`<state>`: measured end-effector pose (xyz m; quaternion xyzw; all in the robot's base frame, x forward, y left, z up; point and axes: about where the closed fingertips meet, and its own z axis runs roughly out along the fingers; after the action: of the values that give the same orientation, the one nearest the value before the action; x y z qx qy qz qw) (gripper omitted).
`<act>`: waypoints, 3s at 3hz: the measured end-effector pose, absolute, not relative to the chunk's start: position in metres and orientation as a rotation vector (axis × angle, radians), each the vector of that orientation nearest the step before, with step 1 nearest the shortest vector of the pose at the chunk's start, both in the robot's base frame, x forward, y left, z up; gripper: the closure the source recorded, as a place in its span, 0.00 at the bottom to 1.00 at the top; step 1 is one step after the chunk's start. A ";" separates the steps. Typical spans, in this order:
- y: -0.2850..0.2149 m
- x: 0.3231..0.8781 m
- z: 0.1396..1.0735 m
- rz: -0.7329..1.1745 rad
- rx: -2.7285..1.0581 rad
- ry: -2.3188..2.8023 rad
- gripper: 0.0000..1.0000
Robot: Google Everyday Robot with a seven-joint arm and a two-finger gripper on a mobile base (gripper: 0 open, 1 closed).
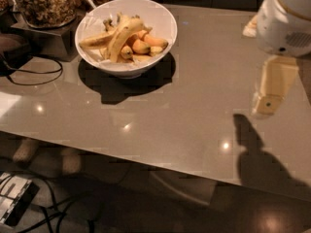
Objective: Pick banana from white bowl
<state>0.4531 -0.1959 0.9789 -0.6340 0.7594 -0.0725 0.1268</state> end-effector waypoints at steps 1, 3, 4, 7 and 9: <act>-0.170 0.473 0.978 -0.263 -1.976 2.162 0.00; -0.140 0.496 0.985 -0.328 -2.057 2.067 0.00; -0.139 0.513 0.990 -0.330 -2.099 2.020 0.00; -0.094 0.599 1.005 -0.348 -2.238 1.831 0.00; -0.047 0.626 1.007 -0.355 -2.310 1.711 0.01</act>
Offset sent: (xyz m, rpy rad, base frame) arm 0.0520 0.0765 0.0018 -0.2009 0.0578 0.2389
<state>0.6260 -0.0469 1.0073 -0.7914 0.5864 -0.1217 0.1222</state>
